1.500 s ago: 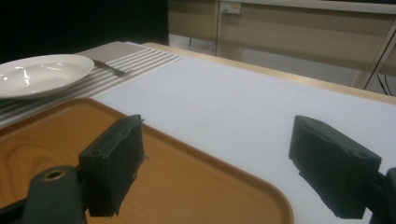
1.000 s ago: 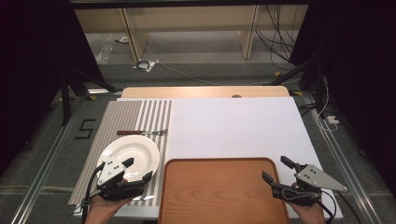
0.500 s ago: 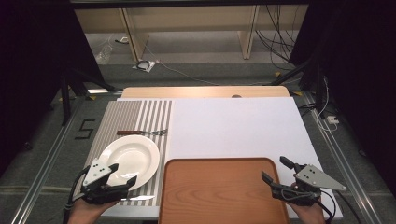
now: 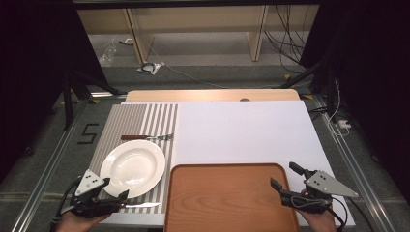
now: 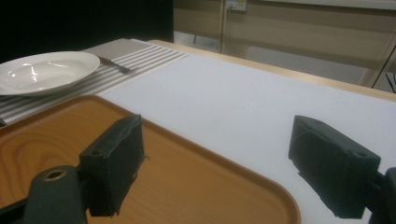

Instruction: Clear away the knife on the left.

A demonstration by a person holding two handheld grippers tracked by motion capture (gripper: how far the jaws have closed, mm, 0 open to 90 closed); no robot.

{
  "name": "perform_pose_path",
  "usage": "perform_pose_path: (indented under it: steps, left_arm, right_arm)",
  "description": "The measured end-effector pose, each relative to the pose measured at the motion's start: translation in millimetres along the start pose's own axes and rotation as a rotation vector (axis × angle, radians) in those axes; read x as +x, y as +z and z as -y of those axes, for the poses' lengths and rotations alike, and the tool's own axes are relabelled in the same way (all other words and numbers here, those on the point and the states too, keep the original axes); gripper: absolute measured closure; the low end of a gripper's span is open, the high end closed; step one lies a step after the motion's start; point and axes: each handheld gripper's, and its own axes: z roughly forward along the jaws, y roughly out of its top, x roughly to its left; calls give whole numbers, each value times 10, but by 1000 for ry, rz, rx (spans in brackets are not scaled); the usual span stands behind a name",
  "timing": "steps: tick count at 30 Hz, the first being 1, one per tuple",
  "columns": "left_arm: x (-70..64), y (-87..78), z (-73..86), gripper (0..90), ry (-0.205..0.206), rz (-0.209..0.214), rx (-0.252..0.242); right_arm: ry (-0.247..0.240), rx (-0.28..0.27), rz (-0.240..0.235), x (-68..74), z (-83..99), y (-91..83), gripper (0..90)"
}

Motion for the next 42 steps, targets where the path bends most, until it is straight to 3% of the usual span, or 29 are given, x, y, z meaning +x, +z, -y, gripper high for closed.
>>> perform_pose_path:
  steps: [14, 20, 33, 42]
  left_arm:
    - [113, -22, 131, 234, 2, -11, 125]
    - [158, -11, 179, 241, -13, -10, 153]
    - [270, 130, 205, 254, 19, 31, 281]
    - [262, 241, 229, 263, 30, 55, 349]
  right_arm:
    - [0, 3, -2, -1, -2, 1, 191]
    - [-1, 2, -3, -2, -2, 1, 191]
    - [2, -2, -10, -7, 1, 11, 193]
    - [2, -1, -12, -4, 0, 9, 194]
